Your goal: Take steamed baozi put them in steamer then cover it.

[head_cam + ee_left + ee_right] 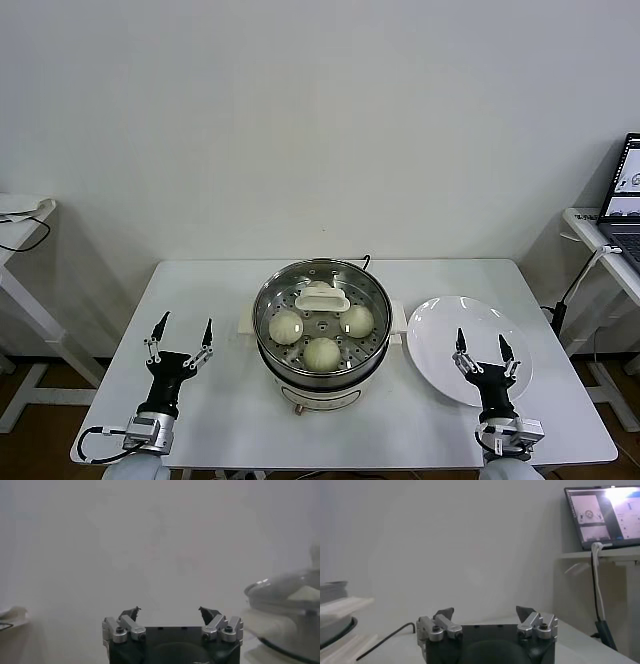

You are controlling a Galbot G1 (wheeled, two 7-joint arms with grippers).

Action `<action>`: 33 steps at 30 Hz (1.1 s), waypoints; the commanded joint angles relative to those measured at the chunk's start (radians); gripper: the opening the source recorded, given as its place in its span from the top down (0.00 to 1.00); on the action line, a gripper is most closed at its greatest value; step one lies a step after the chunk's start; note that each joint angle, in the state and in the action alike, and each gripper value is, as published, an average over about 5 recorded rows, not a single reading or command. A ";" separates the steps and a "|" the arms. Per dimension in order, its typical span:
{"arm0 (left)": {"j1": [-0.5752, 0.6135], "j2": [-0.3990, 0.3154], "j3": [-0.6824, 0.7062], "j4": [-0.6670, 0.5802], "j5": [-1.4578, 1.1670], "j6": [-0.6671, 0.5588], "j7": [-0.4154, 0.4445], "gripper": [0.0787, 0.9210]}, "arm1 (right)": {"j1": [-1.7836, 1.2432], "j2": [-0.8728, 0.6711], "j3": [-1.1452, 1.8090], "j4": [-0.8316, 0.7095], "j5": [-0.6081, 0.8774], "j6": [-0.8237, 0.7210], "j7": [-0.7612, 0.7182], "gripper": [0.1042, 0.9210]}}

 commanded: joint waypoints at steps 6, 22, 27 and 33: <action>0.025 0.001 -0.008 0.011 0.001 -0.034 0.006 0.12 | -0.008 0.002 -0.003 0.001 -0.013 0.009 0.001 0.12; 0.028 0.001 -0.007 0.014 0.015 -0.042 0.008 0.12 | -0.006 0.007 -0.001 -0.009 -0.020 0.006 0.006 0.12; 0.029 0.001 -0.007 0.013 0.022 -0.042 0.008 0.12 | -0.003 0.007 -0.001 -0.012 -0.021 0.004 0.005 0.12; 0.029 0.002 -0.009 0.012 0.028 -0.041 0.007 0.12 | 0.001 0.006 -0.001 -0.015 -0.020 0.008 -0.002 0.12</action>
